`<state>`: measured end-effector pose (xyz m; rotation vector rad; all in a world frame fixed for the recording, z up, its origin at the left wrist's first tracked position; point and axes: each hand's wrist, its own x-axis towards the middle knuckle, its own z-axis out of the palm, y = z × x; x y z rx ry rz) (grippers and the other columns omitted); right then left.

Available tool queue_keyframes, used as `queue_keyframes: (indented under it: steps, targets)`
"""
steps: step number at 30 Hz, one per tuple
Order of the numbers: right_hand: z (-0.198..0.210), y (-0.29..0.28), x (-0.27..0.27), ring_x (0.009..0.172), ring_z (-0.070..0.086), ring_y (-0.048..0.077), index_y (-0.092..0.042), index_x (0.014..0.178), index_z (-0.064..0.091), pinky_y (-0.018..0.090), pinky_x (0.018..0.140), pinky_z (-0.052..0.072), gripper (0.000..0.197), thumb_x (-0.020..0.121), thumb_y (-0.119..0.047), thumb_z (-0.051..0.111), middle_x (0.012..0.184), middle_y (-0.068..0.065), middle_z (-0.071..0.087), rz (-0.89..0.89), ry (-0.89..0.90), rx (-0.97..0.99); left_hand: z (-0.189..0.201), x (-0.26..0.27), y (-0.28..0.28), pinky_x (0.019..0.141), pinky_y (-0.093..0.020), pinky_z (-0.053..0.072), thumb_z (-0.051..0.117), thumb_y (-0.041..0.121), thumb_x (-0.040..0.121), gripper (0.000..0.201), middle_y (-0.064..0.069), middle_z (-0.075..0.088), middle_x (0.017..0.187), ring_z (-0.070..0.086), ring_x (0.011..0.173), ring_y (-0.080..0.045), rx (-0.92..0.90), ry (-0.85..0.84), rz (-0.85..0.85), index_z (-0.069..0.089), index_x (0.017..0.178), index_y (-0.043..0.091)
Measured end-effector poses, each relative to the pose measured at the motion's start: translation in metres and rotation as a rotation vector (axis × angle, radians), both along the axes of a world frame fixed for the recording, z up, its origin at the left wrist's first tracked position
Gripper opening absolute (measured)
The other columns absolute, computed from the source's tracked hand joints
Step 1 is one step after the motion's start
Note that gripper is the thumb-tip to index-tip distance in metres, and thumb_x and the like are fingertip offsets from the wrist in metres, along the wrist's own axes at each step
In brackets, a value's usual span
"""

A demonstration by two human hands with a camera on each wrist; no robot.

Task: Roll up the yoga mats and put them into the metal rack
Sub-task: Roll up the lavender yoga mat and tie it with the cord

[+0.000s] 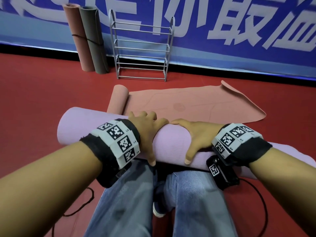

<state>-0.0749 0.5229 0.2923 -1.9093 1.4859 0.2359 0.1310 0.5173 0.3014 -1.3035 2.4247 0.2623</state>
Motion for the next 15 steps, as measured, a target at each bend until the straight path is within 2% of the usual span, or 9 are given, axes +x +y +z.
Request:
queue_keyframes:
  steps: [2,4,7,9,11,12,14,15]
  targets:
    - [-0.002,-0.003,0.001,0.125,0.042,0.015,-0.043,0.146,0.019,0.038,0.109,0.037,0.126,0.047,-0.030,0.096,0.136,-0.007,0.043,0.016,0.014,-0.023,-0.006,-0.003,0.005,0.101,-0.058,0.031,0.090,0.058,0.042,0.127,0.000,0.039,0.135,0.040,0.127,-0.025,-0.018,0.005,0.009,0.018,0.145,0.038]
    - [-0.003,-0.004,0.003,0.126,0.035,0.018,-0.046,0.146,0.017,0.044,0.110,0.035,0.128,0.045,-0.039,0.095,0.134,-0.003,0.037,0.032,0.075,-0.078,-0.008,-0.003,-0.001,0.097,-0.051,0.036,0.091,0.055,0.042,0.124,0.001,0.044,0.130,0.045,0.122,-0.025,-0.015,0.025,0.016,0.022,0.143,0.038]
    - [-0.004,0.004,0.008,0.124,0.033,0.021,-0.044,0.149,0.008,0.048,0.105,0.037,0.131,0.047,-0.051,0.091,0.129,0.000,0.037,0.074,0.192,-0.187,-0.007,-0.001,-0.020,0.092,-0.037,0.045,0.093,0.051,0.038,0.114,0.006,0.051,0.118,0.053,0.110,-0.018,0.095,0.097,0.048,0.033,0.135,0.040]
    - [-0.009,0.012,0.012,0.127,0.037,0.025,-0.044,0.149,-0.001,0.052,0.105,0.036,0.138,0.045,-0.060,0.088,0.137,0.002,0.038,0.095,0.275,-0.261,-0.011,0.000,-0.033,0.078,-0.022,0.051,0.095,0.045,0.036,0.102,0.014,0.056,0.109,0.057,0.092,-0.003,0.200,0.182,0.091,0.040,0.122,0.043]
    - [-0.016,0.018,0.015,0.129,0.039,0.027,-0.044,0.149,-0.005,0.054,0.105,0.034,0.139,0.046,-0.063,0.086,0.142,0.003,0.038,0.086,0.321,-0.328,-0.013,0.000,-0.043,0.057,-0.007,0.042,0.098,0.033,0.040,0.092,0.023,0.056,0.095,0.050,0.074,0.015,0.303,0.249,0.129,0.041,0.112,0.045]
    - [-0.017,0.019,0.016,0.128,0.040,0.027,-0.044,0.150,-0.004,0.053,0.104,0.035,0.138,0.047,-0.063,0.086,0.142,0.004,0.039,0.079,0.326,-0.350,-0.013,0.000,-0.045,0.052,-0.003,0.038,0.098,0.028,0.043,0.089,0.025,0.055,0.089,0.048,0.069,0.018,0.330,0.267,0.137,0.041,0.110,0.044]
    - [-0.018,0.017,0.015,0.124,0.043,0.027,-0.044,0.150,0.000,0.050,0.101,0.037,0.135,0.048,-0.060,0.086,0.138,0.004,0.043,0.073,0.314,-0.357,-0.012,0.001,-0.043,0.053,-0.002,0.037,0.097,0.029,0.044,0.088,0.024,0.054,0.089,0.050,0.068,0.018,0.322,0.282,0.136,0.042,0.111,0.044]
    - [-0.018,0.015,0.014,0.122,0.044,0.027,-0.045,0.150,0.001,0.049,0.100,0.038,0.134,0.048,-0.059,0.087,0.135,0.004,0.045,0.072,0.305,-0.353,-0.011,0.000,-0.039,0.062,-0.007,0.040,0.096,0.035,0.044,0.090,0.021,0.055,0.096,0.052,0.076,0.014,0.275,0.270,0.127,0.042,0.115,0.045]
